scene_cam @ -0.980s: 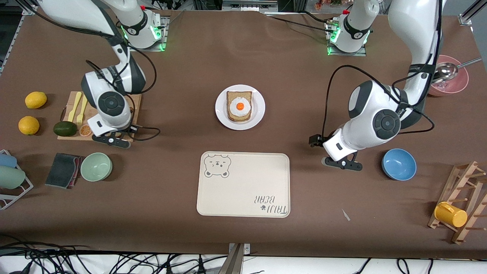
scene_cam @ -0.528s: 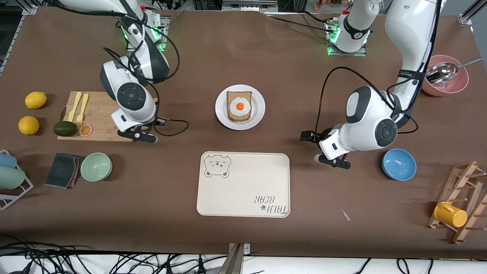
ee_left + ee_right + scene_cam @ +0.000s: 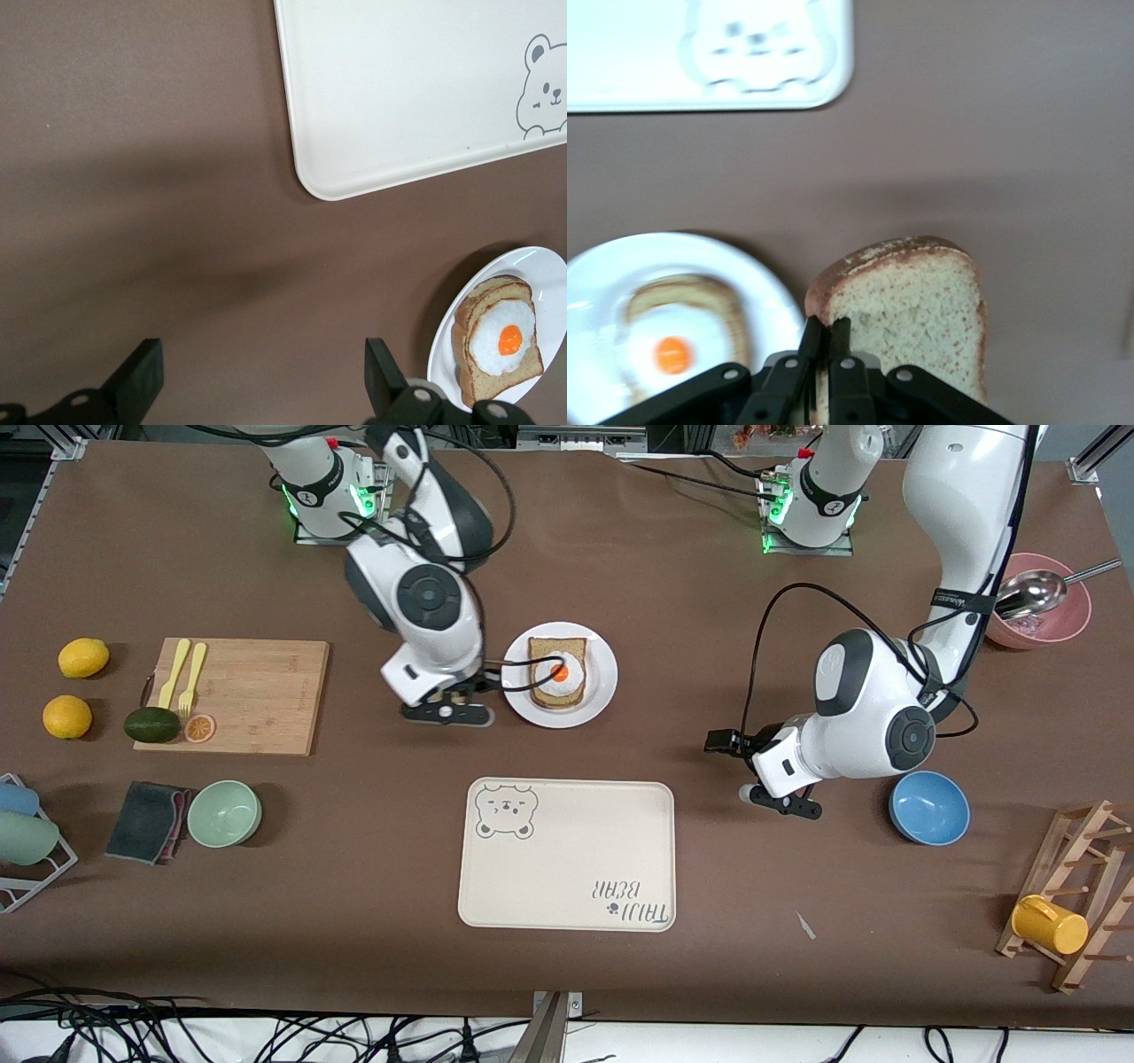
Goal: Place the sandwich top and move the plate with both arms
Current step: 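Carry the bread over the plate and lower onto the egg toast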
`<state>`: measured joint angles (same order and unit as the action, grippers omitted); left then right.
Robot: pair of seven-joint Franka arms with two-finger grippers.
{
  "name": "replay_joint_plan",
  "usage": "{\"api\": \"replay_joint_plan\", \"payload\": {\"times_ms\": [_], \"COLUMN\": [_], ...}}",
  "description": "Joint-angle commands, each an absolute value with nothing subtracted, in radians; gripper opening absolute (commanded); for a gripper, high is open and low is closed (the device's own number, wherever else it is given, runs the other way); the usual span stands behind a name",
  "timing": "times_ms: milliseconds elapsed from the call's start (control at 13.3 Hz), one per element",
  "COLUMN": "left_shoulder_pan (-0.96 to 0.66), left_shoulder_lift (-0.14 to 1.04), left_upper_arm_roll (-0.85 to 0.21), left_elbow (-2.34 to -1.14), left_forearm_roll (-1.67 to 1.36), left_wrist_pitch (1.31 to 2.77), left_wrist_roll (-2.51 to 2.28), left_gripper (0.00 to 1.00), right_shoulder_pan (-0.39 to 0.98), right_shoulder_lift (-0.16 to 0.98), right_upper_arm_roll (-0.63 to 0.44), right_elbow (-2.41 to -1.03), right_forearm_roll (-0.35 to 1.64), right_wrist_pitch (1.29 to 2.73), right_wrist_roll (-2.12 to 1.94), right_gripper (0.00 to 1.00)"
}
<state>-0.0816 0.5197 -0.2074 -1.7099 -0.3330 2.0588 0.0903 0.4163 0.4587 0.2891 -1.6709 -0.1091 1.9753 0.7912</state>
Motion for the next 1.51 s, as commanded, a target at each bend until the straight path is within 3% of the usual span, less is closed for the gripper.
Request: {"api": "replay_joint_plan", "payload": {"times_ms": [0,226,754,829,904,980,1055,1432], "left_shoulder_pan": [-0.023,0.018,0.038,0.04,0.04,0.041,0.041,0.041], "left_shoulder_lift": [0.5,0.497,0.511,0.518,0.522,0.522,0.523,0.523], "left_upper_arm_roll": [-0.227,-0.227,-0.227,-0.227,-0.227,-0.227,-0.227,-0.227], "left_elbow": [-1.735,-1.769,-1.775,-1.775,-1.775,-1.775,-1.779,-1.867], "left_forearm_roll": [-0.435,-0.567,-0.578,-0.578,-0.581,-0.607,-0.621,-0.805], "left_wrist_pitch": [2.068,2.066,2.065,2.065,2.065,2.065,2.065,2.089], "left_wrist_roll": [0.202,0.333,0.339,0.347,0.347,0.348,0.356,0.534], "left_gripper": [1.0,1.0,1.0,1.0,1.0,1.0,1.0,1.0], "right_shoulder_pan": [0.495,0.546,0.633,0.64,0.64,0.64,0.638,0.577], "right_shoulder_lift": [0.616,0.708,0.799,0.798,0.798,0.796,0.792,0.758], "right_upper_arm_roll": [0.284,0.285,0.284,0.282,0.282,0.281,0.279,0.278], "right_elbow": [-1.482,-1.376,-1.359,-1.361,-1.364,-1.364,-1.361,-1.336], "right_forearm_roll": [-0.083,-0.08,-0.078,-0.087,-0.094,-0.097,-0.101,-0.098], "right_wrist_pitch": [1.945,1.947,2.031,2.026,2.023,2.016,2.013,1.98], "right_wrist_roll": [0.876,1.017,1.161,1.161,1.161,1.161,1.157,1.135], "right_gripper": [0.0,0.0,0.0,0.23,0.61,0.86,1.0,1.0]}}
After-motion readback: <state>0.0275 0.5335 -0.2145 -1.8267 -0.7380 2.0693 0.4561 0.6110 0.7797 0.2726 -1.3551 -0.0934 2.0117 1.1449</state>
